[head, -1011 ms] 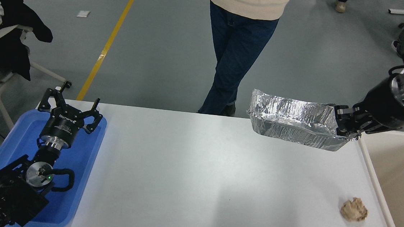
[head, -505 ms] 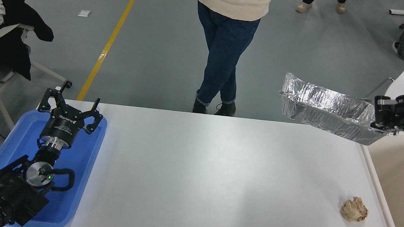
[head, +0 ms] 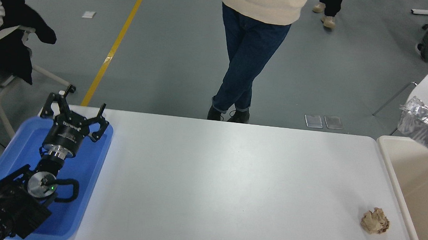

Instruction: Pick up foil plate and place in dustbin

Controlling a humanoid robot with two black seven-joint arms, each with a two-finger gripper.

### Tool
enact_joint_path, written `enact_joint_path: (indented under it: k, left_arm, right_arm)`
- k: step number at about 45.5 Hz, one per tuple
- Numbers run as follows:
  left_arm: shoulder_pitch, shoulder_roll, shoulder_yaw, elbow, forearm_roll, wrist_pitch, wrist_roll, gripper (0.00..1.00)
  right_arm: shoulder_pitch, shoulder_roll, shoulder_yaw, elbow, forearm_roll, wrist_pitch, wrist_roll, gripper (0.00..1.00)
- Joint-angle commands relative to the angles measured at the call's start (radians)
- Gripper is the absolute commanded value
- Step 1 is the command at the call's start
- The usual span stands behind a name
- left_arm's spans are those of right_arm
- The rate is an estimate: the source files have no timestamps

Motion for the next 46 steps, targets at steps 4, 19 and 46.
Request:
enact_joint_path:
  k: [4, 19, 46]
  left_arm:
    - [0.0, 0.001, 0.0, 0.0, 0.0, 0.0, -0.002, 1.0]
    - [0.002, 0.001, 0.0, 0.0, 0.0, 0.0, -0.002, 1.0]
    - [0.002, 0.002, 0.0, 0.0, -0.002, 0.0, -0.002, 1.0]
  right_arm:
    - [-0.518, -0.062, 0.291, -0.268, 0.012, -0.12, 0.0, 0.0]
    - [-1.205, -0.01, 0.892, -0.651, 0.011, -0.223, -0.003, 0.0]
    - [-1.702, 0.334, 1.214, -1.139, 0.009, -0.605, -0.014, 0.0]
